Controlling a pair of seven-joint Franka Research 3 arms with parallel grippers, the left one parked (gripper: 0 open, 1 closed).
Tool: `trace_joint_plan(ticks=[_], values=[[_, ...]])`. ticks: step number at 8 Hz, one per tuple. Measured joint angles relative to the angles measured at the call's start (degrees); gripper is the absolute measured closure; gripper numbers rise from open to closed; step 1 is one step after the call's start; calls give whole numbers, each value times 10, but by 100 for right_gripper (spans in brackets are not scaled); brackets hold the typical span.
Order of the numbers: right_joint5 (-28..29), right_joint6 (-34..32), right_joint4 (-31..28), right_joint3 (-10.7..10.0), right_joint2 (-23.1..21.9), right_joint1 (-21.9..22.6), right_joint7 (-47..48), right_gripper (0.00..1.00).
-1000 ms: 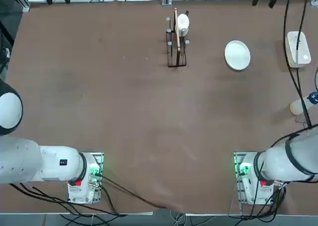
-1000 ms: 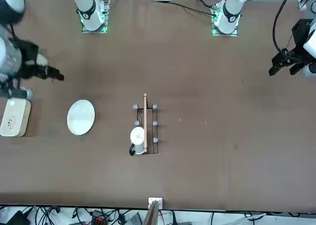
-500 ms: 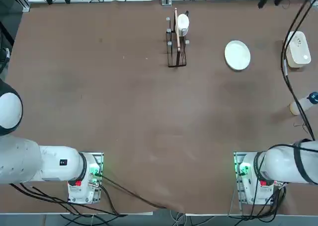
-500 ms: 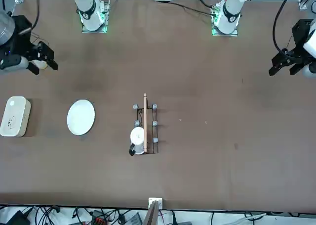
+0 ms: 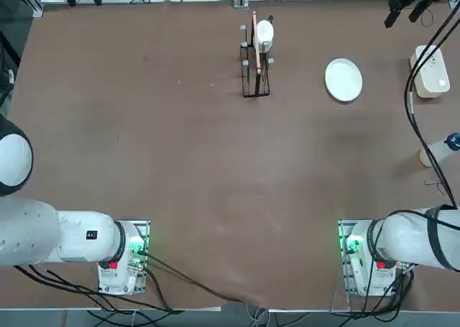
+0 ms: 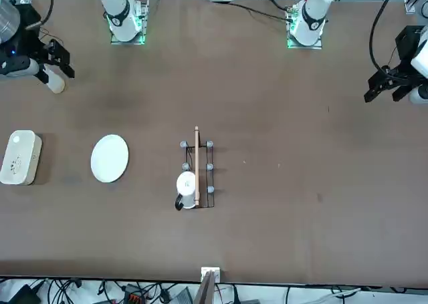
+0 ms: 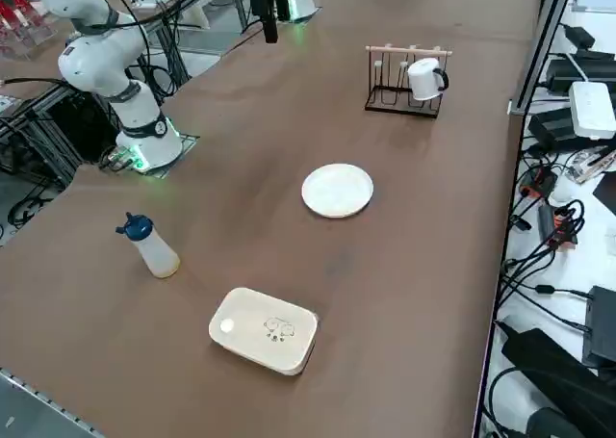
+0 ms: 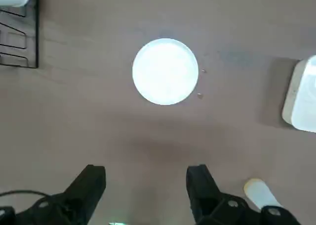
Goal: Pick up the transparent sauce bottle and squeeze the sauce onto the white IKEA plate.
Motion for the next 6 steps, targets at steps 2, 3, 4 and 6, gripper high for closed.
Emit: trace_joint_plan(ticks=[2,3,4,6], values=[[-10,-67,44,-1,20,-9,-2,0],[-11,-98,78,-1,36,-9,-2,0],[-11,-110,101,-1,49,-9,-2,0],[-10,-106,114,-1,66,-9,-2,0]])
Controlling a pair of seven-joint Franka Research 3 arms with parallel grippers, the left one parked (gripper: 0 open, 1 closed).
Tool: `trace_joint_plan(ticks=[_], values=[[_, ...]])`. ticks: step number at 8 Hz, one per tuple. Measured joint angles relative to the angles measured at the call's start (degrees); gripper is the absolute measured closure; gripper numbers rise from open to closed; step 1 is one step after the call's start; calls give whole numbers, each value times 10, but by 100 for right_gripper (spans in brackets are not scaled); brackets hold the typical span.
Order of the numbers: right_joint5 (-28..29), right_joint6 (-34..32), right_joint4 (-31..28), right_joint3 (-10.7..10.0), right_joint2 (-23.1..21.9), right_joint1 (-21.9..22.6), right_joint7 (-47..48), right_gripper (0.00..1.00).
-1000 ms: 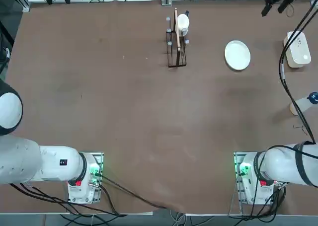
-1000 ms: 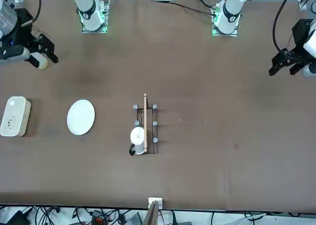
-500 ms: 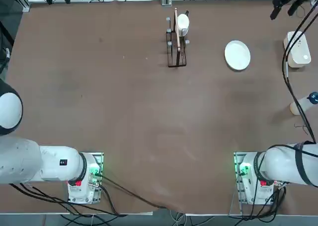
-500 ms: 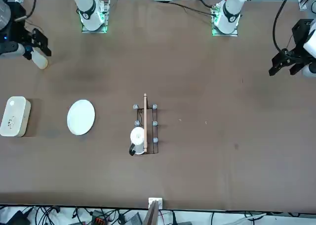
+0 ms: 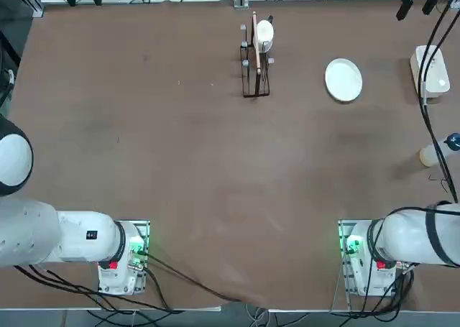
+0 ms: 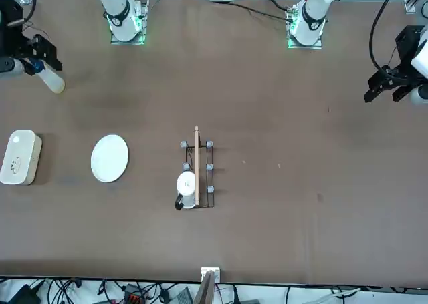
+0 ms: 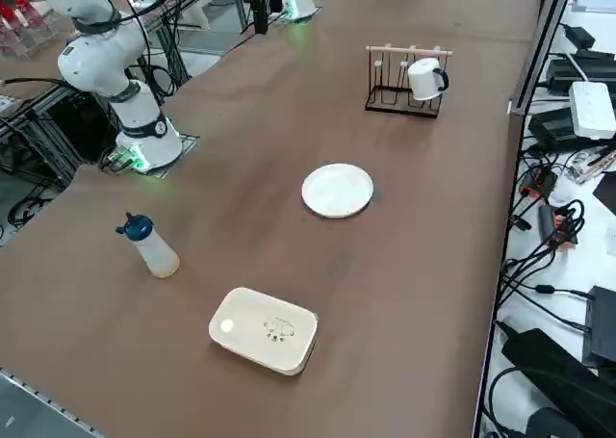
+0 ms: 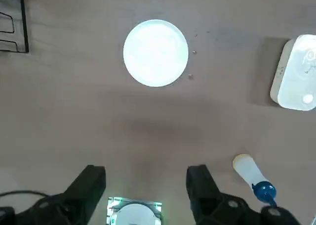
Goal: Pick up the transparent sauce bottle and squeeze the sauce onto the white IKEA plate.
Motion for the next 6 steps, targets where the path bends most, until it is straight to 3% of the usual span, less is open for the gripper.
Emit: trace_joint_plan(ticks=[6], values=[[10,20,5,1,8,2,14,0]])
